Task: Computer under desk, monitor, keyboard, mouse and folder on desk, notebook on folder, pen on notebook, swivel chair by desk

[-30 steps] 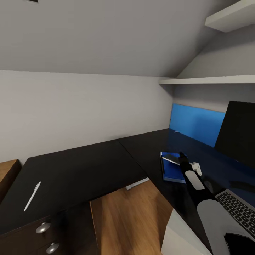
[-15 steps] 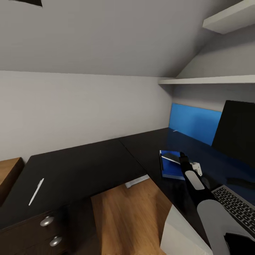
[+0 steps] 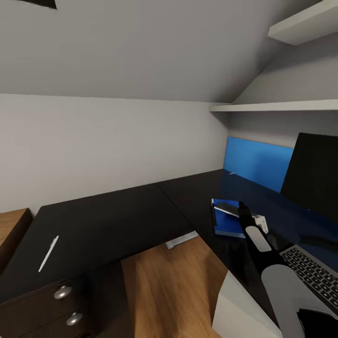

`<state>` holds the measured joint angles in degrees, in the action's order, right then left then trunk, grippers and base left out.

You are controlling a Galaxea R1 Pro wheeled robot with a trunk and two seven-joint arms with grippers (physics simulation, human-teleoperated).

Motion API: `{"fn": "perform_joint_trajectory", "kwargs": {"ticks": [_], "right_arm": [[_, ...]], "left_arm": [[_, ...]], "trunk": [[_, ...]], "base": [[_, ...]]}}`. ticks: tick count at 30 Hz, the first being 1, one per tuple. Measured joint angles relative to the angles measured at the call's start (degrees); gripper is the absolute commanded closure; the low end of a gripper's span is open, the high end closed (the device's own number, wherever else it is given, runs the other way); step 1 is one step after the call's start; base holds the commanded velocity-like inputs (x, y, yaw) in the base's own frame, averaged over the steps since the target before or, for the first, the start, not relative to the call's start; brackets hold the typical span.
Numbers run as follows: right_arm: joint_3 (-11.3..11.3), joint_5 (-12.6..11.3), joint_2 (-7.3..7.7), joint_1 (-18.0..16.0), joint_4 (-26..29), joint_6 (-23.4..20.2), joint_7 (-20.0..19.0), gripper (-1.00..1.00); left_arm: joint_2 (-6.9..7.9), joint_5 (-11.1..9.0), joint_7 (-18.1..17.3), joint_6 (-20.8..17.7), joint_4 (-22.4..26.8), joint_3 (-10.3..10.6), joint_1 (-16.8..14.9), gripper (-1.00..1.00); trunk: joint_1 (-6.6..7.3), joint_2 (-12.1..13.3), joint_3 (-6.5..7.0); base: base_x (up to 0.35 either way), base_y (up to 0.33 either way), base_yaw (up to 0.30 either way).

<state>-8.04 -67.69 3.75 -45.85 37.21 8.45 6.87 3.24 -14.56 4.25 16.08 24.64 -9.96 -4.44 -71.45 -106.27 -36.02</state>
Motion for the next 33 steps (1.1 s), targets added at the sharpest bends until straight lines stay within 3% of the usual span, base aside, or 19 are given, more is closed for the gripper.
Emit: {"fn": "perform_joint_trajectory", "kwargs": {"ticks": [33], "right_arm": [[0.1,-0.1,-0.13,0.0,1.4,-0.1,-1.0,-1.0]], "left_arm": [[0.0,0.0,0.0,0.0,0.0,0.0,0.0,-1.0]], "trunk": [[0.0,0.0,0.0]], "base": [[-0.027,0.0,0.0]]}}
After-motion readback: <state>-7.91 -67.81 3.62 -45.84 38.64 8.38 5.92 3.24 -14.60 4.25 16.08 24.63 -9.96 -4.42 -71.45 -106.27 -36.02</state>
